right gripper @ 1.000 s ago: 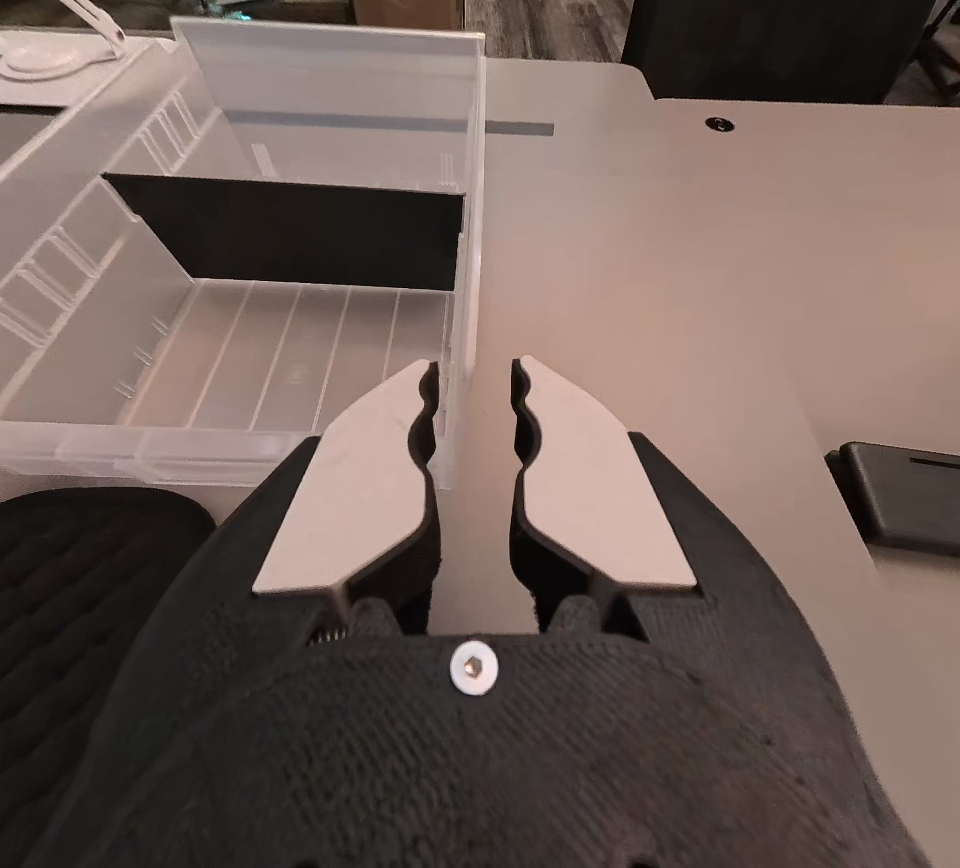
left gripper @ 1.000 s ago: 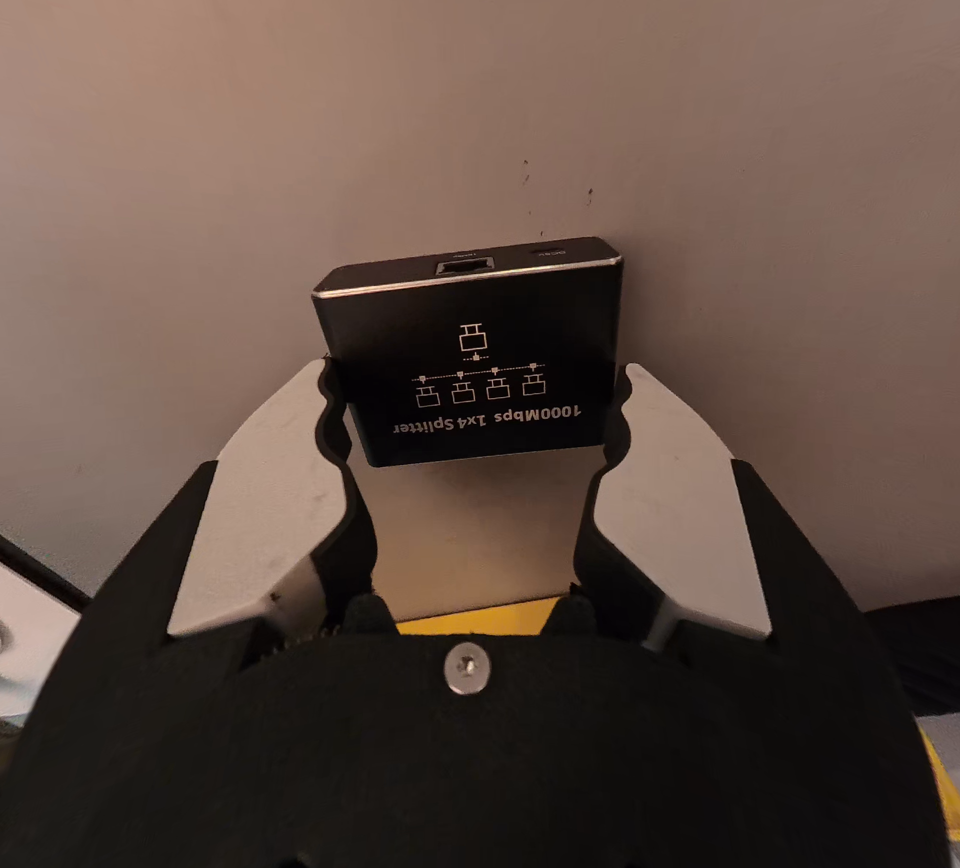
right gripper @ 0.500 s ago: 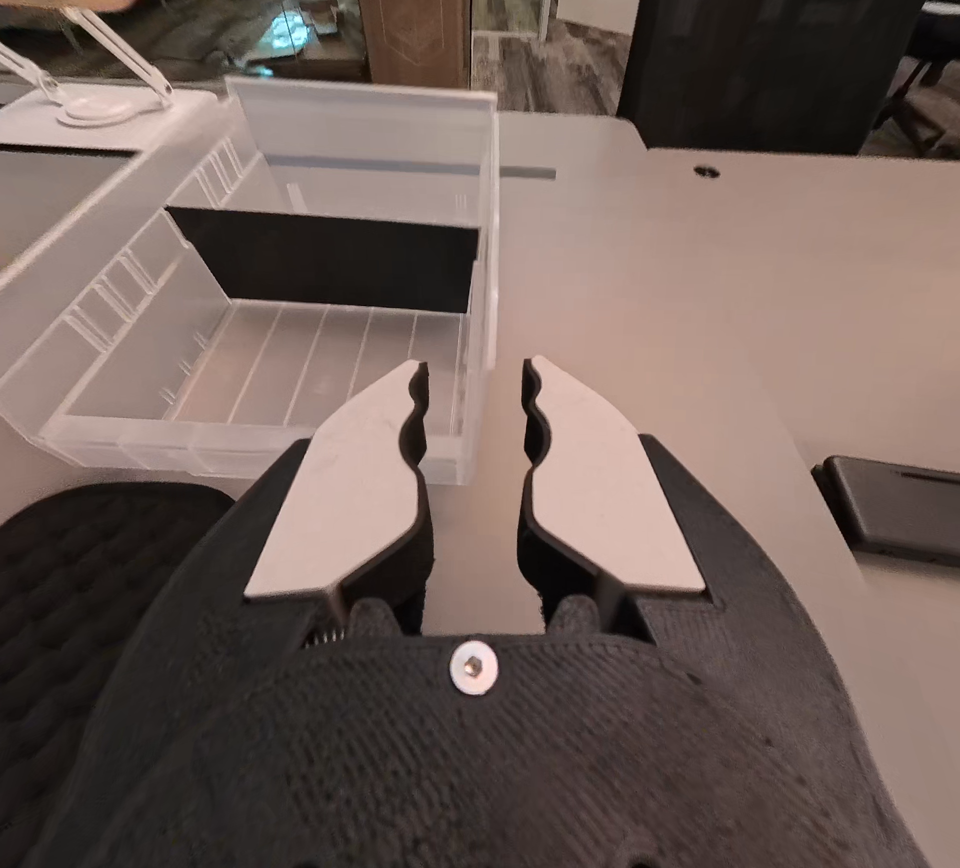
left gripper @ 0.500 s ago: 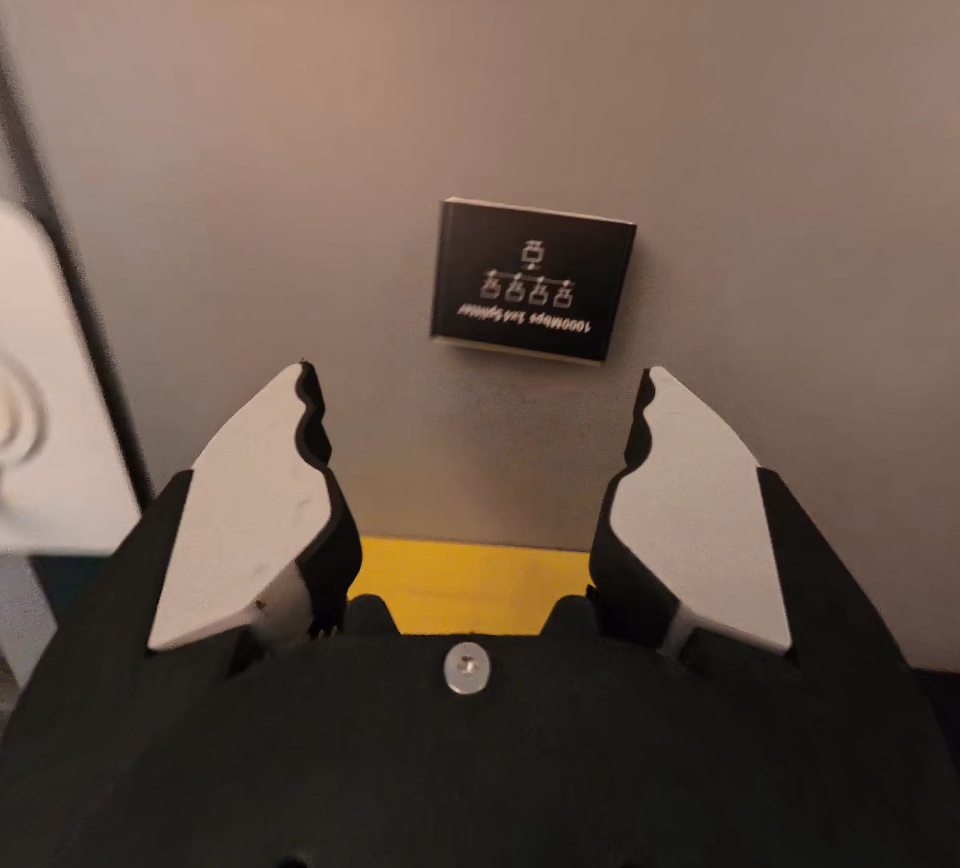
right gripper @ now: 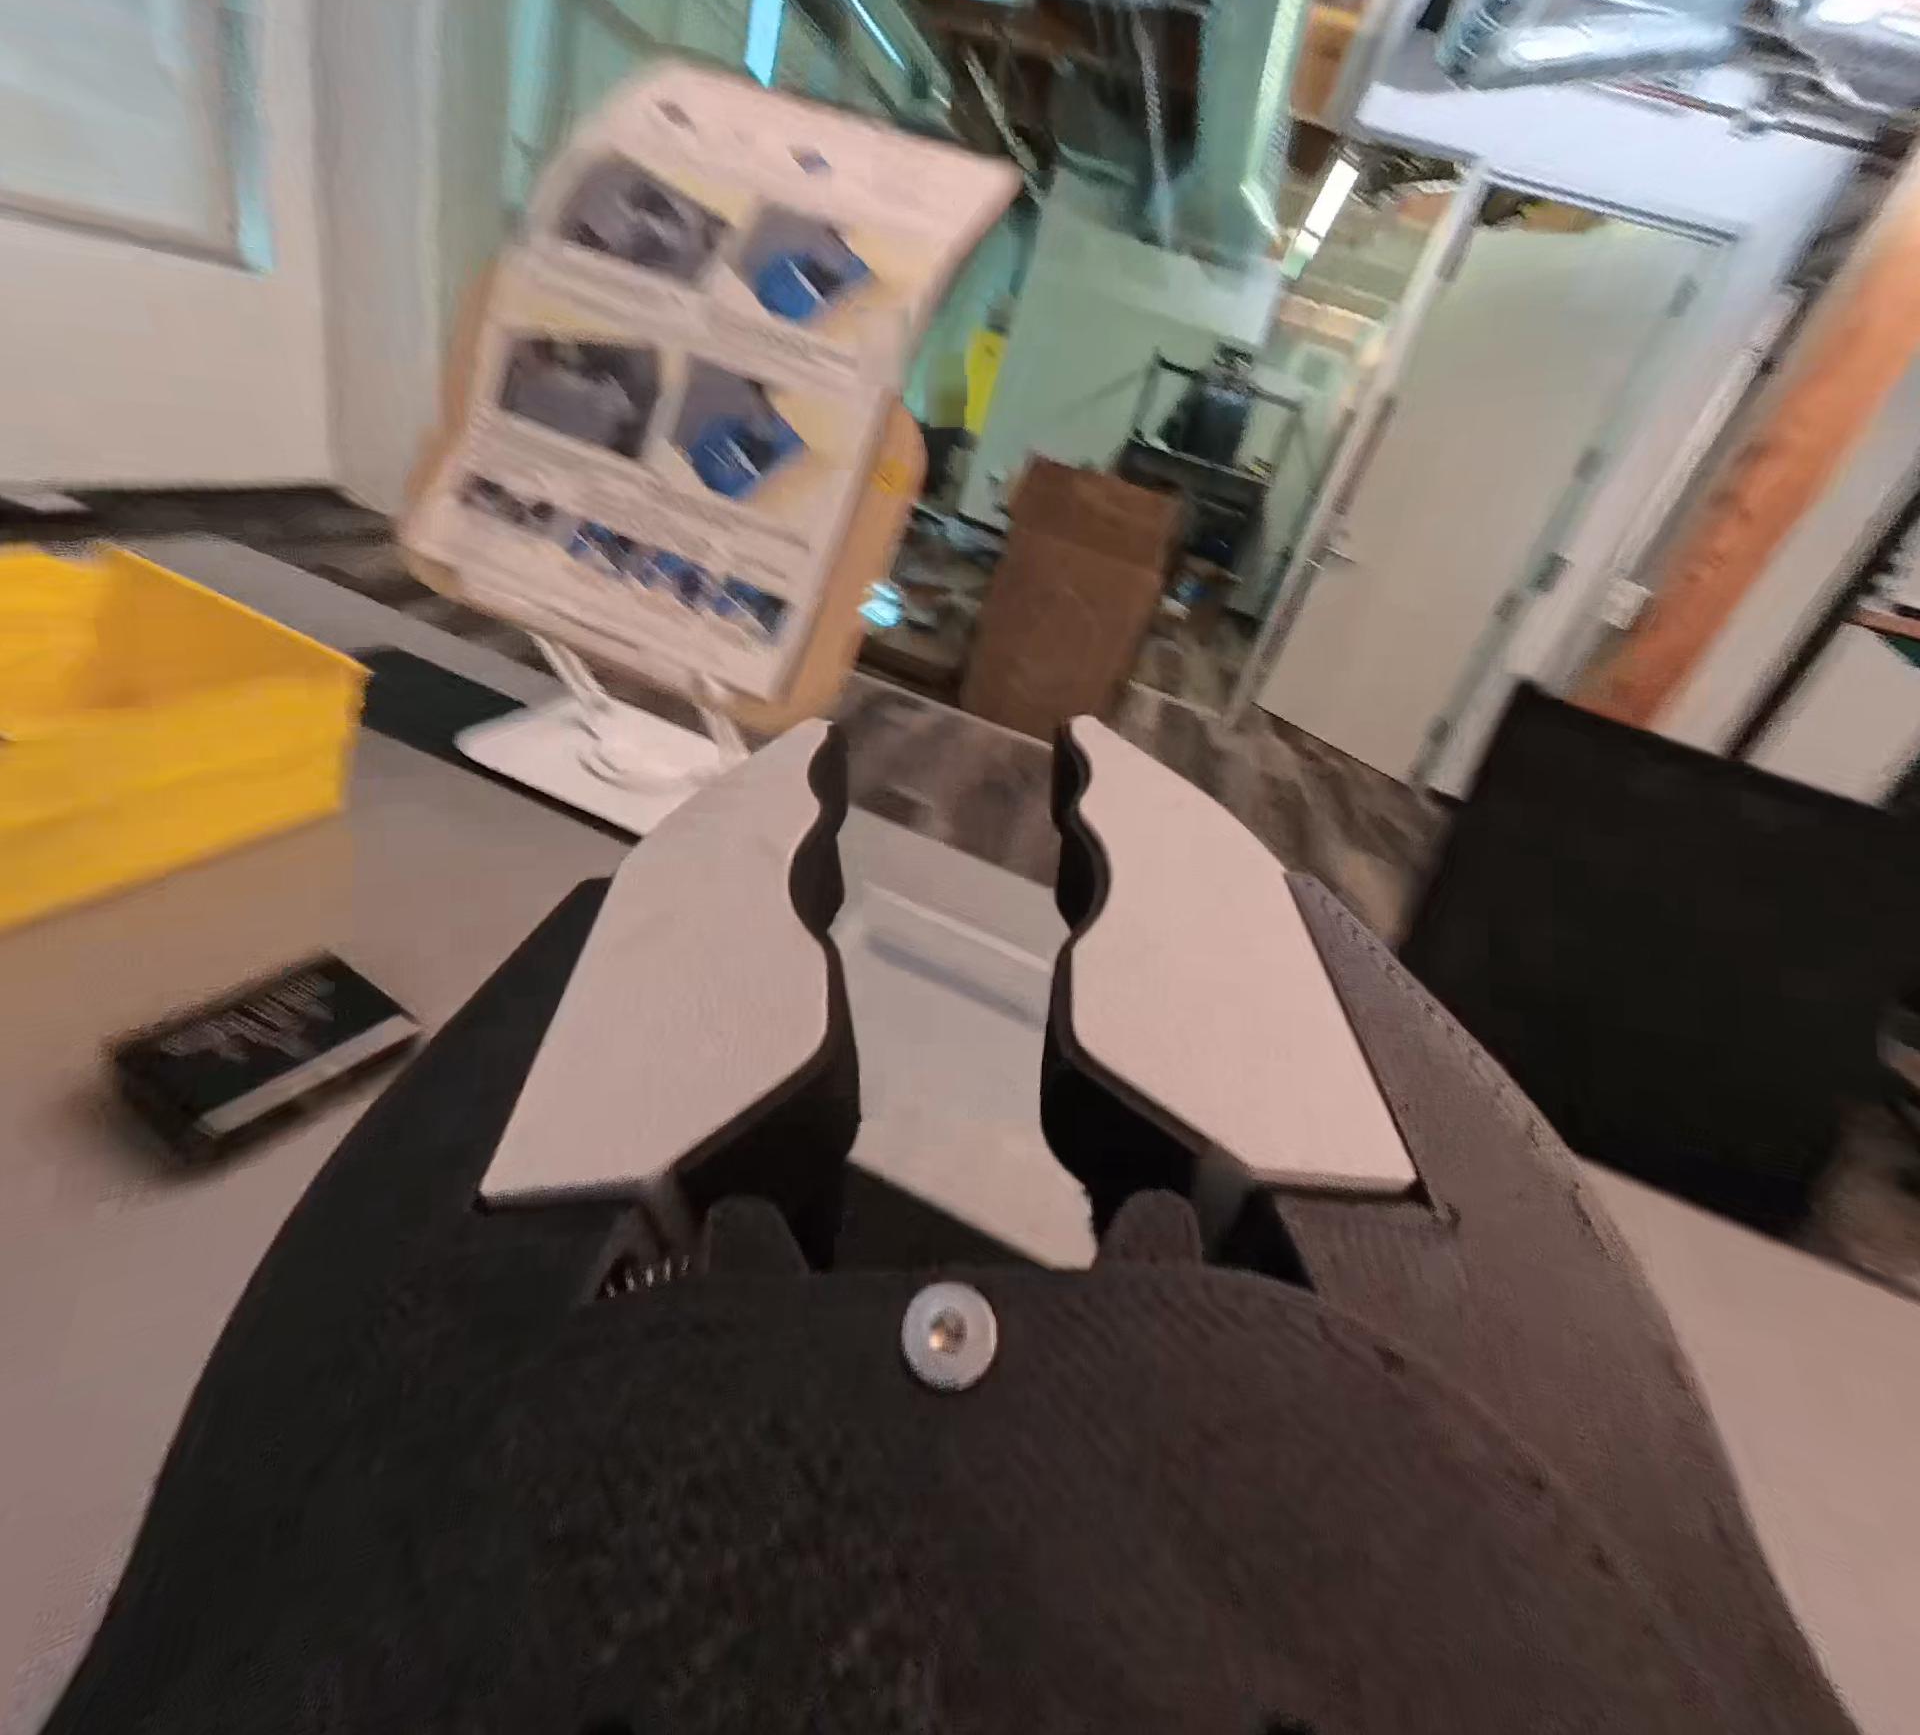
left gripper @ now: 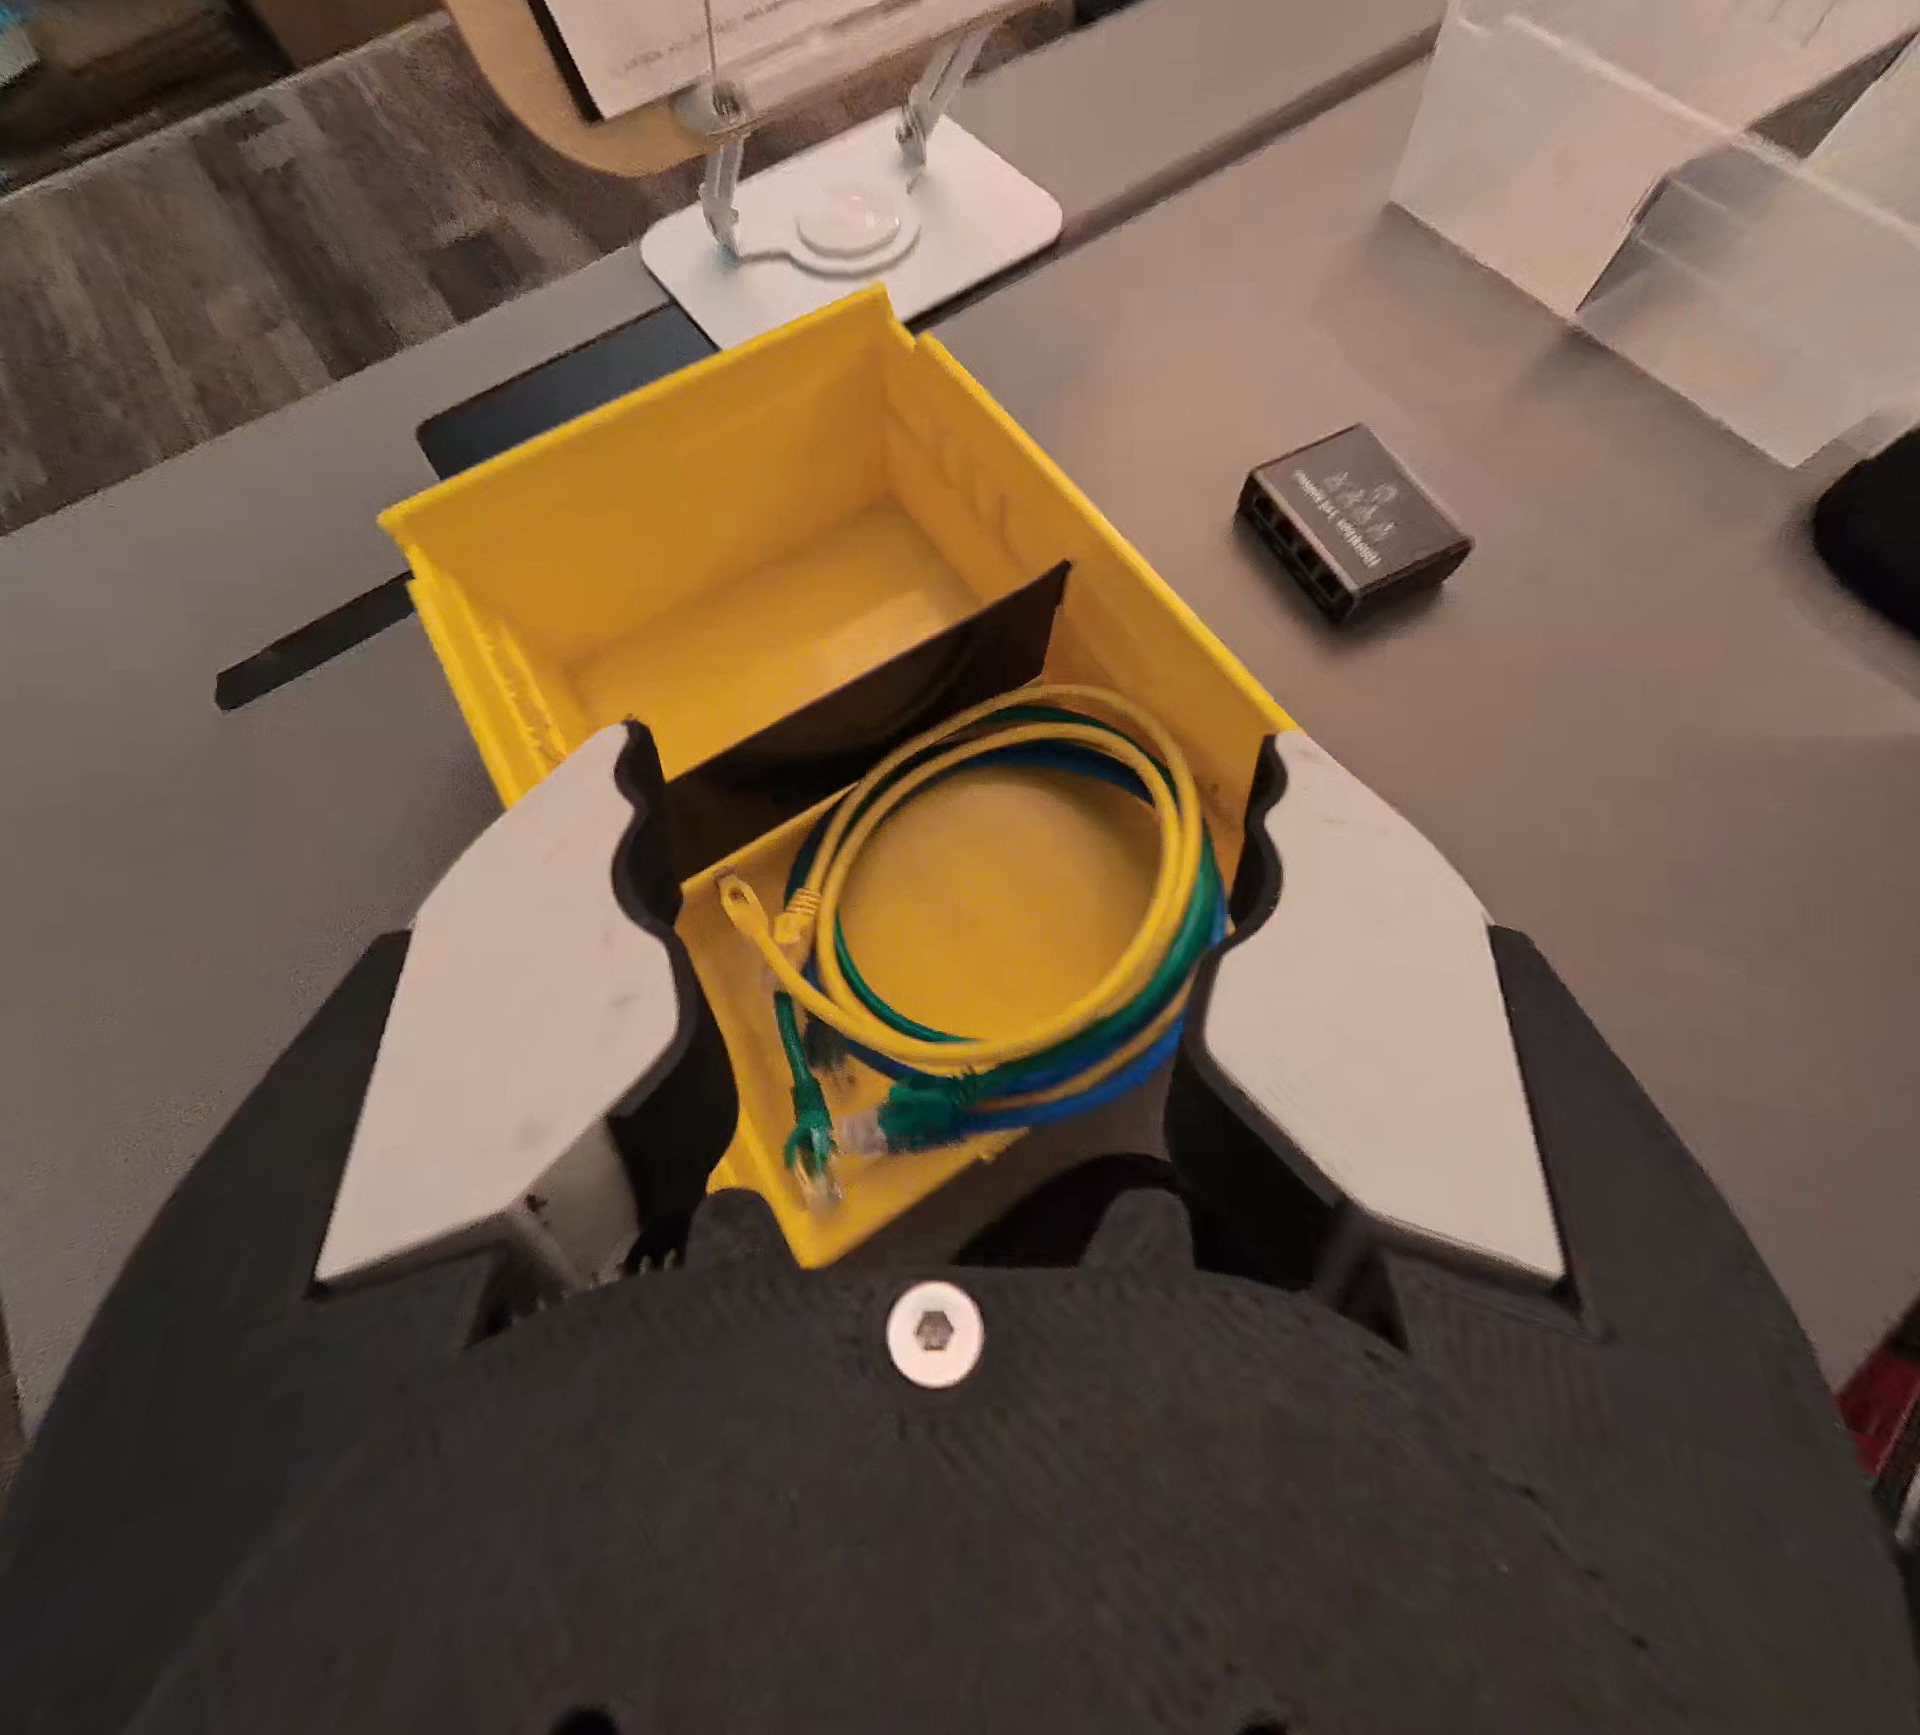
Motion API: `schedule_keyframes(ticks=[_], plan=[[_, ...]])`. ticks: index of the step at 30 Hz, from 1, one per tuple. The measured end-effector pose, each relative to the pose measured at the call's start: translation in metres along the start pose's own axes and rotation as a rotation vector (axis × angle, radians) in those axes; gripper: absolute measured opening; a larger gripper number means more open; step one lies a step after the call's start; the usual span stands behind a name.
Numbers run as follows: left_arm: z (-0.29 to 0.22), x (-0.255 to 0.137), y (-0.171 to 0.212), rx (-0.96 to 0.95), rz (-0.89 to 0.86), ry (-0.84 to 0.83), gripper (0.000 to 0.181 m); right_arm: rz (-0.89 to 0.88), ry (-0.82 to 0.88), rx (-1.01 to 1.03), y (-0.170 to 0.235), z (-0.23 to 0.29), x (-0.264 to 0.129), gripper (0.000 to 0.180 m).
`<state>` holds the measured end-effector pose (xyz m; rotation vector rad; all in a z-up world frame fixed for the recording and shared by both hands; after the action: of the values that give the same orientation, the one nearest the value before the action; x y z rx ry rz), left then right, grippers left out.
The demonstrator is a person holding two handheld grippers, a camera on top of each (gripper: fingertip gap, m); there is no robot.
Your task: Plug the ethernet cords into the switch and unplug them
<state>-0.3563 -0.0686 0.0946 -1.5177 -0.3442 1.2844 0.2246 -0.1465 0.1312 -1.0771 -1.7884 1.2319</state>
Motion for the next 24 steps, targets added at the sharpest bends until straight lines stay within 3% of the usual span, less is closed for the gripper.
schedule_keyframes(ticks=[2,5,10,11,15,17,18,19,20,21,22,23,24], plan=[[-0.009,-0.028,0.007,-0.046,-0.068,-0.006,0.103,-0.074,-0.128,0.032,-0.020,0.015,0.028,0.051],[-0.030,-0.083,0.008,-0.111,-0.184,-0.011,0.098,-0.129,-0.324,0.040,-0.042,0.055,0.067,0.055],[-0.071,-0.194,-0.001,-0.079,-0.367,-0.149,0.081,-0.253,-0.524,0.018,-0.068,0.134,0.114,0.043],[-0.077,-0.215,-0.003,-0.058,-0.385,-0.192,0.070,-0.296,-0.576,0.032,-0.073,0.147,0.119,0.026],[-0.104,-0.288,-0.008,0.021,-0.453,-0.328,0.024,-0.434,-0.901,0.216,-0.090,0.186,0.127,0.001],[-0.114,-0.318,-0.004,-0.009,-0.515,-0.431,0.001,-0.492,-1.007,0.306,-0.094,0.199,0.128,0.001],[-0.117,-0.331,0.000,-0.046,-0.585,-0.484,0.026,-0.523,-1.047,0.340,-0.095,0.204,0.128,0.002],[-0.122,-0.341,0.004,-0.043,-0.645,-0.483,0.049,-0.533,-1.080,0.386,-0.095,0.207,0.129,0.021],[-0.126,-0.348,0.007,-0.036,-0.662,-0.452,0.050,-0.522,-1.120,0.439,-0.096,0.208,0.130,0.021],[-0.127,-0.353,0.011,-0.031,-0.664,-0.425,0.034,-0.516,-1.196,0.488,-0.096,0.207,0.129,0.021],[-0.126,-0.356,0.015,-0.014,-0.680,-0.416,0.000,-0.539,-1.320,0.511,-0.096,0.203,0.124,0.022],[-0.124,-0.357,0.019,0.000,-0.715,-0.424,0.000,-0.587,-1.452,0.510,-0.095,0.197,0.118,0.001],[-0.120,-0.357,0.022,0.005,-0.726,-0.440,0.000,-0.583,-1.456,0.564,-0.096,0.187,0.117,0.000]])
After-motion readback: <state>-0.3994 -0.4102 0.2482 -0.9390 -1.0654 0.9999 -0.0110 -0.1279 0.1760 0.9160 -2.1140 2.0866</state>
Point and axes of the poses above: each gripper's, where its closed fingertips meet, x out along the fingers, y out of its underside, z = x × y across the jaws, the point moved 10 cm from there along -x, back along the fingers, and after that the axes turned 10 degrees about -y, right-handed, at the moved point
